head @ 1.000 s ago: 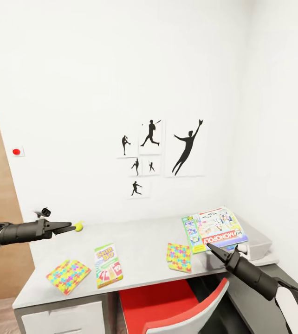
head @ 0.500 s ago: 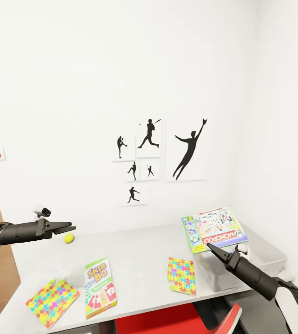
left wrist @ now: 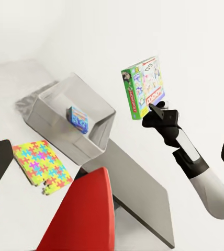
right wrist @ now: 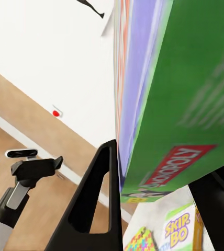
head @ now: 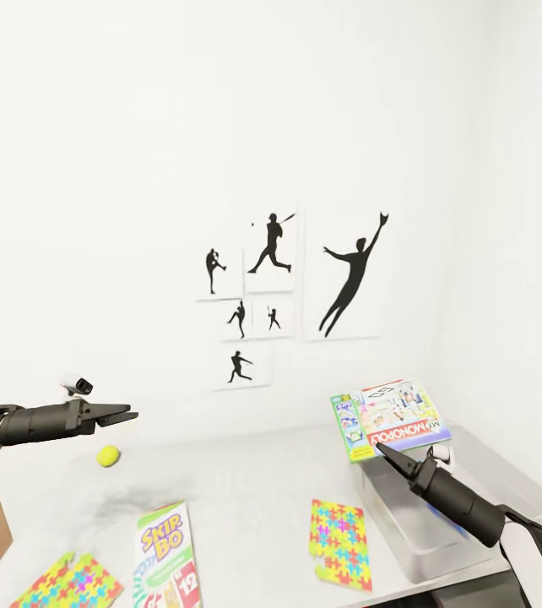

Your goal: Put all the toys in the child's room - the three board games (two on the bed and one on the table), the two jigsaw puzzles on the table, and the tennis ball on the table - inside the toy box on the table in the child's room.

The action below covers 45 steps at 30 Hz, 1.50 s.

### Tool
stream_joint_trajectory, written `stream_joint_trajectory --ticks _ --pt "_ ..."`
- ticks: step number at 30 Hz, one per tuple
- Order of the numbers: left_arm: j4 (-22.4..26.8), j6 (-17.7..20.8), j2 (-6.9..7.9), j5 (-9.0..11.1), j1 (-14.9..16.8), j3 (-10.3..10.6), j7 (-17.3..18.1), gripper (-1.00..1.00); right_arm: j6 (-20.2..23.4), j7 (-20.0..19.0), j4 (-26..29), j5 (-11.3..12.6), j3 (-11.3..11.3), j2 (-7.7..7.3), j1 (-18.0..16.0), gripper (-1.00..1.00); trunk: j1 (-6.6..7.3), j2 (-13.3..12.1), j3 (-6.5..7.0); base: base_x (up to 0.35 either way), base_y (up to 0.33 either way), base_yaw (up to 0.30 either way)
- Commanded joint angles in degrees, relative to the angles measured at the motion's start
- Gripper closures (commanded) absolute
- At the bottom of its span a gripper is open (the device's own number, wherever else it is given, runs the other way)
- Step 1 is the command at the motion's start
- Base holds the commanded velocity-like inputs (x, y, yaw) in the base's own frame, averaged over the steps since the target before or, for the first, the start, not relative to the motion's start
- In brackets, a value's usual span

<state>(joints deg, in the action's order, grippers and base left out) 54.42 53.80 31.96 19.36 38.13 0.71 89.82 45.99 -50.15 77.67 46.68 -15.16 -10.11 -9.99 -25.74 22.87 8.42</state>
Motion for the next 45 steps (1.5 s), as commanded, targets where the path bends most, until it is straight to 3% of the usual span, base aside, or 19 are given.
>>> stream_joint_trajectory --ticks 1,45 --pt "0.0 0.6 0.03 0.1 0.0 0.1 0.2 -1.0 0.4 -0.1 0.0 0.4 0.0 0.0 0.0 1.0 -0.04 0.1 -0.06 0.194 0.0 0.0" --pt "0.0 0.6 0.03 0.1 0.0 0.1 0.2 -1.0 -0.2 -0.2 -0.2 0.0 -0.1 0.04 0.0 1.0 -0.04 0.1 -0.36 0.046 -0.03 0.0"
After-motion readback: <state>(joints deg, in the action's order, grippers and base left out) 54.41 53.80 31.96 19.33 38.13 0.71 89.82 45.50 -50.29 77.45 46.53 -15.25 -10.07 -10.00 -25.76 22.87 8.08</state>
